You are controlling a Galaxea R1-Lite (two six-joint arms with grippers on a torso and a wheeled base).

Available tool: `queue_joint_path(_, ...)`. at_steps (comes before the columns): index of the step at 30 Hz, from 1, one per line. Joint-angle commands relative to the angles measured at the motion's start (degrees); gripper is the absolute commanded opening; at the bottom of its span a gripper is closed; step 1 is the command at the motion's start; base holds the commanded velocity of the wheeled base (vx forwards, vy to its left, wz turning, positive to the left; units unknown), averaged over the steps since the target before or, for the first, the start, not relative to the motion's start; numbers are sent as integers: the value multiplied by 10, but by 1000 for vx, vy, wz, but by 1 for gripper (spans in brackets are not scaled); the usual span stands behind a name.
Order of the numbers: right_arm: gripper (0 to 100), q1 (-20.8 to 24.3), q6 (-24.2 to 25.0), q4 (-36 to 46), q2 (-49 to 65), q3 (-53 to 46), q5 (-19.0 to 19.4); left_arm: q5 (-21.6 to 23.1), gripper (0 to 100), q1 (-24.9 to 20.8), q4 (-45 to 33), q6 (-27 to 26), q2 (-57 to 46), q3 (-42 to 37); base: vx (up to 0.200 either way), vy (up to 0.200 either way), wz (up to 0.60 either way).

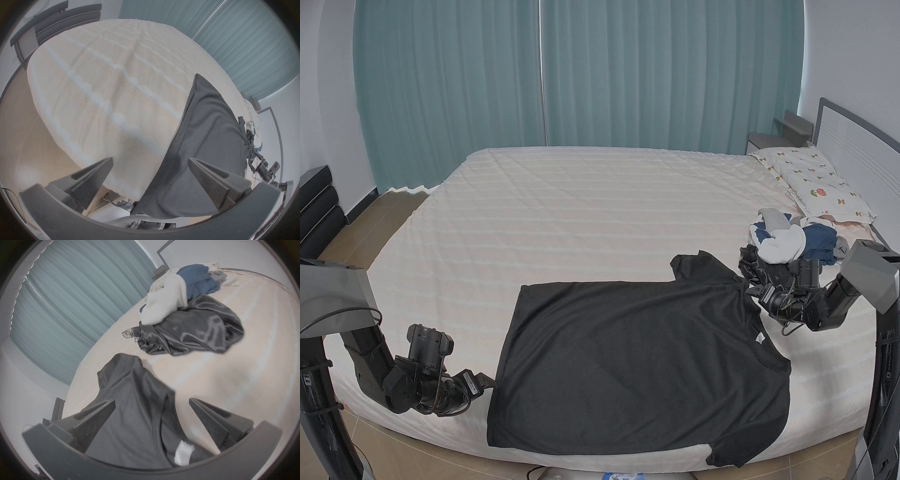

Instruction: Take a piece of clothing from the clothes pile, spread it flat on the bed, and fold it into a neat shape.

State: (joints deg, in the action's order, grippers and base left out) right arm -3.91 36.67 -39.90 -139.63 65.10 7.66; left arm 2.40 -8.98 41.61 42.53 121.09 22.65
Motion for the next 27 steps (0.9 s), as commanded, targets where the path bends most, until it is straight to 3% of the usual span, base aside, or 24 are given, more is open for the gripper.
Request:
queue_joint_path(1, 100, 25, 45, -183, 180, -326, 2, 19, 100, -7, 1, 8, -5, -10, -200, 0, 0)
queue_joint_path(2, 100, 36, 66, -235, 191, -391, 3, 27, 100, -7, 1, 8, -11, -15, -200, 0, 0)
queue_joint_path(5, 100, 46, 72, -304, 188, -466, 3, 60, 100, -7, 24, 2, -27, -41, -200, 0, 0)
queue_joint_path(9, 100, 44, 78, -377, 169, -531, 26, 109, 100, -7, 122, -5, -34, -97, 0, 0, 0)
queue_joint_path(15, 100, 34, 105, -492, 101, -594, 66, 112, 100, -11, 240, -75, 11, -160, 0, 0, 0)
queue_joint_path(23, 100, 22, 104, -498, 98, -613, 77, 107, 100, -20, 307, -138, 73, -144, 0, 0, 0)
queue_joint_path(27, 100, 22, 105, -498, 110, -624, 84, 107, 100, -31, 300, -214, 103, -109, 0, 0, 0)
